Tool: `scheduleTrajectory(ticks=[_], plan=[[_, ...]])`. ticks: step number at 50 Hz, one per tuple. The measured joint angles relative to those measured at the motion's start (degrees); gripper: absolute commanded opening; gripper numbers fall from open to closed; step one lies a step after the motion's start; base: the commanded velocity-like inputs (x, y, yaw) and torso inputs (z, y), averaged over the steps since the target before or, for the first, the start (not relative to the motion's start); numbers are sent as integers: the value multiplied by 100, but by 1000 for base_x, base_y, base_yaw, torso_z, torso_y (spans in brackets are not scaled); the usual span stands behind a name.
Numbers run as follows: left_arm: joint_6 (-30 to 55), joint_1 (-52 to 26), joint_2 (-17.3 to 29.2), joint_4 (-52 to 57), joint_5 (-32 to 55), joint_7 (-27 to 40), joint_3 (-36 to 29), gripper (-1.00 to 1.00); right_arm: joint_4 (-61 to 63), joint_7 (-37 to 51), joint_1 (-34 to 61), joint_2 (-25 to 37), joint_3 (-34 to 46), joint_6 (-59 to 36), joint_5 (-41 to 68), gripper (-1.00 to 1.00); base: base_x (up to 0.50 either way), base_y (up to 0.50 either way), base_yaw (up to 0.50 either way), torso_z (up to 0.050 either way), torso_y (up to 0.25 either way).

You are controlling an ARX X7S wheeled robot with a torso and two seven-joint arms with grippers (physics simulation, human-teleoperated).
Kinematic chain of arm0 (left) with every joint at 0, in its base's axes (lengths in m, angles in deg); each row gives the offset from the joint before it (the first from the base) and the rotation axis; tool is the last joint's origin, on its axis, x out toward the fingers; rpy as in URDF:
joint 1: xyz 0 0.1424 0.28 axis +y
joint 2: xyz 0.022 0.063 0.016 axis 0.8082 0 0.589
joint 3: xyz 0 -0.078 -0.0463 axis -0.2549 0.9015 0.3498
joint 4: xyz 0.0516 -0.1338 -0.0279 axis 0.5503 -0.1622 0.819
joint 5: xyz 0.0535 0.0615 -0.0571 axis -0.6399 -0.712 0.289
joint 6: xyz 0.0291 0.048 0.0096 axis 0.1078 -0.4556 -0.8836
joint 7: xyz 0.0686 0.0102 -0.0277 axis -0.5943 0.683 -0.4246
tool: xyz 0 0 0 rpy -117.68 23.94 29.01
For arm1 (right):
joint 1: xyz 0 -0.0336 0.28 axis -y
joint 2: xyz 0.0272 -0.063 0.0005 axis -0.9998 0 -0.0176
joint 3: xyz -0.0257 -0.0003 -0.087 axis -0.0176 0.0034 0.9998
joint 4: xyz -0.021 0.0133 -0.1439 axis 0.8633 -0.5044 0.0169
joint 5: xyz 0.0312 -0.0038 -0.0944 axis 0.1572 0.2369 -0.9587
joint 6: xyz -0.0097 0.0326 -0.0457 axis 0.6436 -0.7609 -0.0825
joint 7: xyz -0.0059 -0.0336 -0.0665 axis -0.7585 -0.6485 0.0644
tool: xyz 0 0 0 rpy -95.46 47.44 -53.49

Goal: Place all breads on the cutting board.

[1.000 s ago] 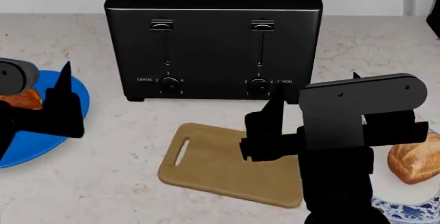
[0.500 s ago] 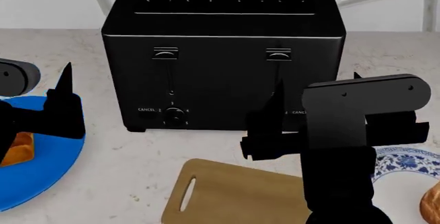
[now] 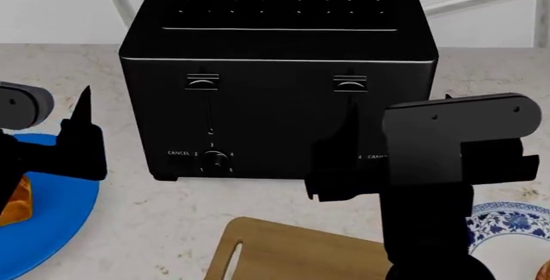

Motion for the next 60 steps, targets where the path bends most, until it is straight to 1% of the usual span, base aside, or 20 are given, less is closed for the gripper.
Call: scheduleTrajectory(ticks=[11, 15, 19, 25, 30, 33, 36, 39, 42, 47, 53, 60], plan=[[472, -376, 30, 51, 138, -5, 143, 100, 8, 6, 35, 16, -29, -82, 47, 100, 0, 0, 0, 0, 0], [678, -622, 131, -58, 485, 199, 274, 100, -13, 4, 29, 18, -27, -63, 60, 100, 0, 0, 0, 0, 0], [814, -839, 314, -306, 1246, 713, 498, 100, -30, -1, 13, 27, -32, -35, 72, 100, 0, 0, 0, 0, 0], [934, -1195, 718, -984, 3293, 2160, 908, 100, -71, -10, -69, 42, -61, 81, 82, 100, 0, 0, 0, 0, 0], [898, -1531, 1241, -1593, 5261, 3601, 772, 100, -174, -31, -186, 57, -75, 274, 79, 100, 0, 0, 0, 0, 0], [792, -1563, 1564, -1818, 6277, 4325, 676, 100, -233, -41, -221, 64, -82, 358, 80, 100, 0, 0, 0, 0, 0], [663, -1530, 1887, -1971, 7157, 4938, 561, 100, -283, -44, -242, 66, -76, 423, 79, 100, 0, 0, 0, 0, 0], [530, -1414, 2175, -2017, 7840, 5413, 525, 100, -307, -44, -248, 67, -62, 457, 81, 100, 0, 0, 0, 0, 0], [426, -1347, 2435, -2069, 8390, 5774, 461, 100, -318, -43, -246, 70, -53, 474, 86, 100, 0, 0, 0, 0, 0], [297, -1323, 2786, -2201, 9033, 6165, 350, 100, -350, -41, -245, 73, -36, 511, 91, 100, 0, 0, 0, 0, 0], [150, -1223, 3063, -2332, 9484, 6391, 320, 100, -377, -35, -249, 78, -13, 543, 99, 100, 0, 0, 0, 0, 0], [29, -1185, 3290, -2470, 9741, 6544, 229, 100, -433, -27, -270, 79, 29, 601, 100, 100, 0, 0, 0, 0, 0]])
